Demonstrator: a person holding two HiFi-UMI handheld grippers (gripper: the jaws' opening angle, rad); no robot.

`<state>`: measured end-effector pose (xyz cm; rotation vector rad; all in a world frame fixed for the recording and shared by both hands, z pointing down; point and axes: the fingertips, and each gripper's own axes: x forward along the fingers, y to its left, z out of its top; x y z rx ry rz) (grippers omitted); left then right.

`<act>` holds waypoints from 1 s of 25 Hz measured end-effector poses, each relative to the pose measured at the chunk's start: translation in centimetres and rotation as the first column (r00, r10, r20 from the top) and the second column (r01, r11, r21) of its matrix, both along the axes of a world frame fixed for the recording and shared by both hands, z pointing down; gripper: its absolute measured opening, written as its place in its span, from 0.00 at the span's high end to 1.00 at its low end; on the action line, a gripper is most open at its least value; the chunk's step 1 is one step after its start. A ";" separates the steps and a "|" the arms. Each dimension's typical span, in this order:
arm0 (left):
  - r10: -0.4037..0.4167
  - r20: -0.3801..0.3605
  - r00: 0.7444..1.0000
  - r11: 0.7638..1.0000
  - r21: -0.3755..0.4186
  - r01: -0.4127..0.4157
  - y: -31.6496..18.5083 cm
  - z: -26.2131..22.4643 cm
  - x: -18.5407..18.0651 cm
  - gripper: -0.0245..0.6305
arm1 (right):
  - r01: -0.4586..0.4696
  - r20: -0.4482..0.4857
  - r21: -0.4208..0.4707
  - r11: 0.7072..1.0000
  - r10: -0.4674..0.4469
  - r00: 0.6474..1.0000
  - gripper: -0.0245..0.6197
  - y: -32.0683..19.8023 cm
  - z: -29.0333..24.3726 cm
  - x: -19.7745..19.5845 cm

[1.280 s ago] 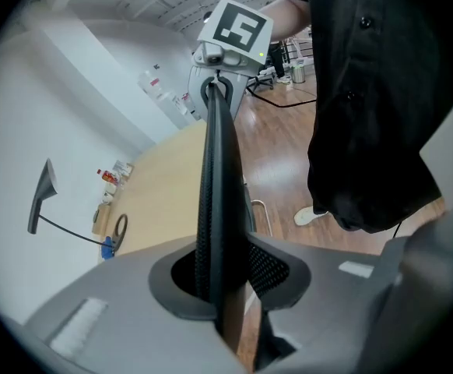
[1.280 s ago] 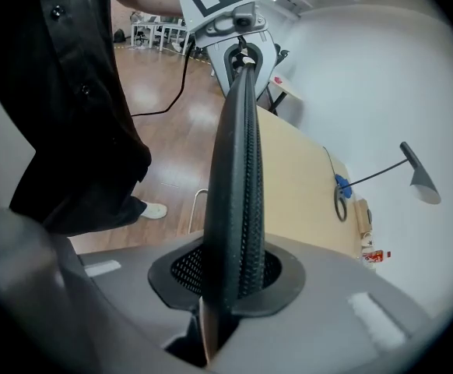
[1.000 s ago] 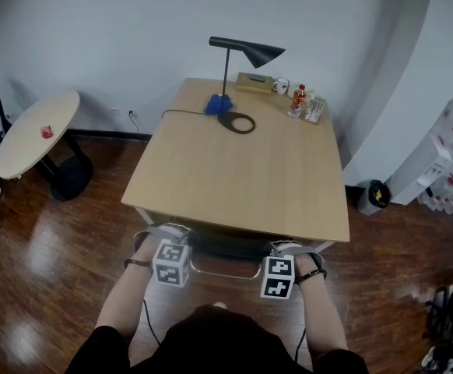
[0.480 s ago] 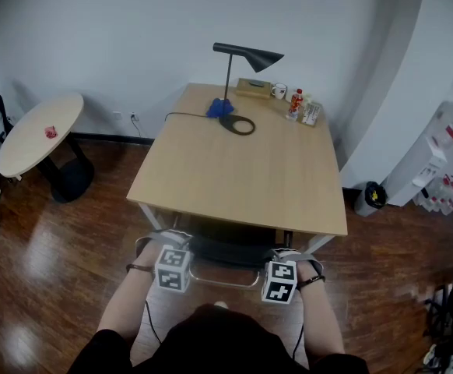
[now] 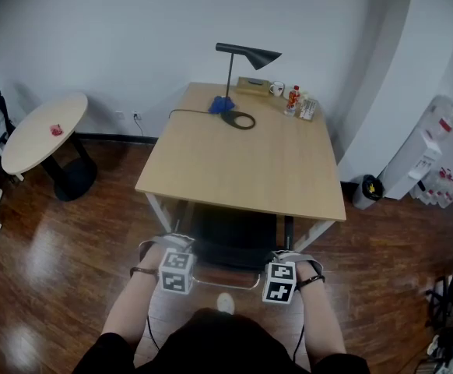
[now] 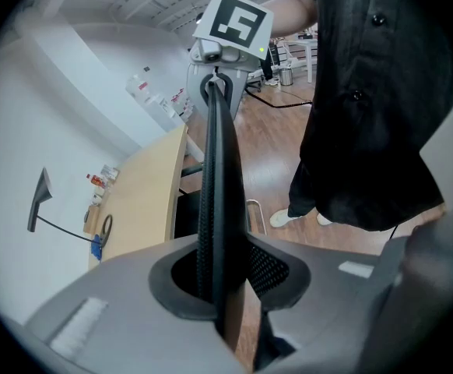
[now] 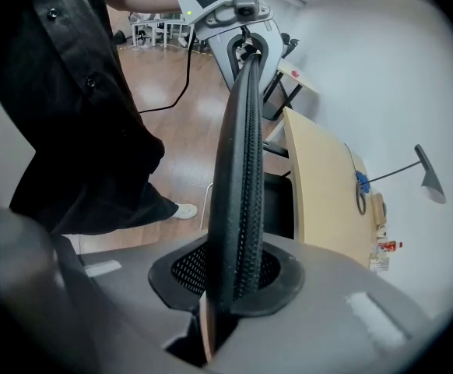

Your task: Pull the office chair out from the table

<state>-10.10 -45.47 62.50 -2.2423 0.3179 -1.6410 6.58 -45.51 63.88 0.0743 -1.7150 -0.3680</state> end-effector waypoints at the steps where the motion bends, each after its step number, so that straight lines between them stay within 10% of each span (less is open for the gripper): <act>1: 0.003 0.000 1.000 1.000 0.001 -0.003 0.6 0.0 0.0 0.83 | -0.005 0.005 -0.006 1.000 0.005 1.000 0.86 0.7 0.0 -0.1; 25: 0.030 -0.004 1.000 1.000 0.003 -0.030 14.9 -0.3 1.3 0.83 | -0.084 -0.014 0.000 0.996 0.084 0.996 0.86 15.1 -0.2 1.3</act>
